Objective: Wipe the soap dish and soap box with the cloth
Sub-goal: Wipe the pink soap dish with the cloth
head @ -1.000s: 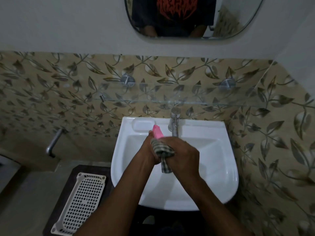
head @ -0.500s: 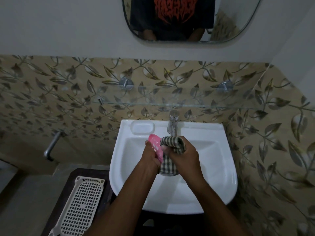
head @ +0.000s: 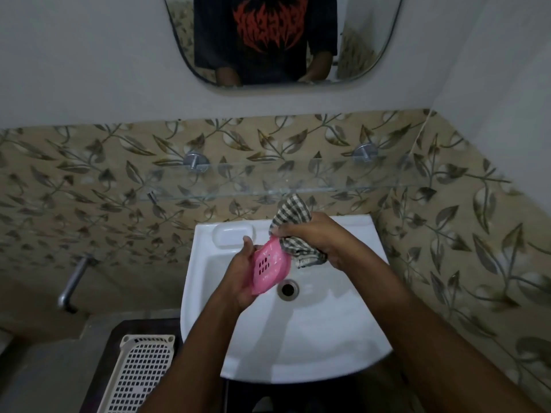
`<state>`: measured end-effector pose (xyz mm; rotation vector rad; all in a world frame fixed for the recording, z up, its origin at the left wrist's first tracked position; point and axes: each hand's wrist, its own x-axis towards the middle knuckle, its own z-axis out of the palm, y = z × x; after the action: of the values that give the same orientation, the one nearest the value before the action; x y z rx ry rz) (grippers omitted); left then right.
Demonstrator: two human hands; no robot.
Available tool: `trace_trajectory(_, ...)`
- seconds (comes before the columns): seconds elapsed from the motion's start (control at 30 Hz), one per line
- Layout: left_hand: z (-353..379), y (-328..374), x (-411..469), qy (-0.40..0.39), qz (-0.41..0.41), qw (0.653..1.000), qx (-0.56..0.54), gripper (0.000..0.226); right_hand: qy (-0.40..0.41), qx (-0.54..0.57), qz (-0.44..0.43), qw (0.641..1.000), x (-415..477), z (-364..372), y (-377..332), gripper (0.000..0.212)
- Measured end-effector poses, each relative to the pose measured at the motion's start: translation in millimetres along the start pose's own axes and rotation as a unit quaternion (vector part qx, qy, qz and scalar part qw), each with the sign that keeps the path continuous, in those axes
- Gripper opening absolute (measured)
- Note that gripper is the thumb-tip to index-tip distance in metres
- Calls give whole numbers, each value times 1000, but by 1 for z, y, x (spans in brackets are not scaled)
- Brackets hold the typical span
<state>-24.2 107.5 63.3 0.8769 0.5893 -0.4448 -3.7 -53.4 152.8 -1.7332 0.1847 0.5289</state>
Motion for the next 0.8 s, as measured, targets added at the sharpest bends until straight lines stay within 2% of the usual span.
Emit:
trace_trajectory(0.1, 5, -10, 0, 53, -25, 998, 33, 44, 10, -34, -57, 998, 4, 3, 1, 37)
trace_trajectory(0.27, -6, -13, 18, 118, -65, 990, 51, 37, 73, -150, -147, 975, -5, 9, 5, 34)
trace_trajectory(0.4, -13, -17, 21, 144, -77, 986, 39, 37, 122, -281, -250, 918, -24, 21, 19, 22)
trace_trajectory(0.5, -18, -21, 25, 150, -78, 985, 36, 32, 133, -318, -306, 887, -31, 26, 37, 18)
trace_trajectory(0.63, -14, -19, 23, 106, -59, 990, 72, 39, 146, -246, -208, 935, -18, 16, 30, 27)
trace_trajectory(0.7, -9, -20, 18, 79, -59, 990, 99, 40, 123, -207, -162, 957, -7, 4, 21, 26)
trace_trajectory(0.8, 0, -19, 9, 65, -57, 988, 131, 37, 84, -211, -149, 962, 0, -8, 13, 29)
